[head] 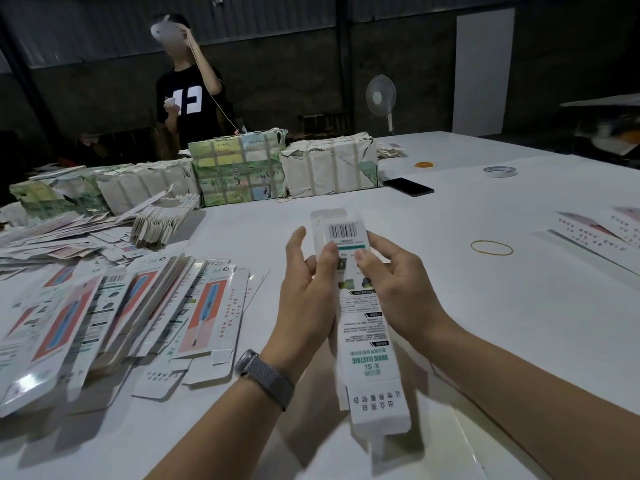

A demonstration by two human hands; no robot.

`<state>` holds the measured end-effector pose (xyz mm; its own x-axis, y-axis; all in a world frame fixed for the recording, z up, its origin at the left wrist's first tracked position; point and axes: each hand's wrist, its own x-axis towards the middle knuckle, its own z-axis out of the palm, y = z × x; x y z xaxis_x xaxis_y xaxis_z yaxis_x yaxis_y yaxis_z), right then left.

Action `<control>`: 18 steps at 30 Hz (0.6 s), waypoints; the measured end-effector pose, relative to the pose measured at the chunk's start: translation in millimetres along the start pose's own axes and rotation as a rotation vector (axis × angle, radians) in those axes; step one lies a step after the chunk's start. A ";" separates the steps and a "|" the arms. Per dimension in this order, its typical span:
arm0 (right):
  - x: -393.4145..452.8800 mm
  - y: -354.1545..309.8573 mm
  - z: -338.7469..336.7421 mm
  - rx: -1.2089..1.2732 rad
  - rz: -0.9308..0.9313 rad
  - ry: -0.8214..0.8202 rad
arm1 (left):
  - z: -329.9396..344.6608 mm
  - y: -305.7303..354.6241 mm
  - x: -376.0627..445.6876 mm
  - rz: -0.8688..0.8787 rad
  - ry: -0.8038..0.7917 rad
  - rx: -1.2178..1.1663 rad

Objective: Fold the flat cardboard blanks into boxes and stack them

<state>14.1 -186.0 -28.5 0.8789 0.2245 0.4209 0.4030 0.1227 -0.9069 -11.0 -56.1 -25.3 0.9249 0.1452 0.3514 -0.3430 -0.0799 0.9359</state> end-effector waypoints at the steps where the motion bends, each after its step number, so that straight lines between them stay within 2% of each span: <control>1: -1.0 1.0 1.1 -0.018 -0.007 -0.010 | -1.2 0.4 0.5 0.004 0.007 -0.012; 14: -2.9 2.1 1.8 0.007 0.016 -0.039 | -0.2 -1.6 -2.0 0.105 -0.021 0.002; 18: 1.5 -1.9 -0.8 0.094 0.044 0.013 | 2.1 -0.9 -3.7 0.130 -0.073 0.039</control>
<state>14.8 -186.6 -26.1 0.8984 0.2196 0.3803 0.3391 0.2035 -0.9185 -13.7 -58.6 -27.6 0.8831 0.0596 0.4654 -0.4552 -0.1318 0.8806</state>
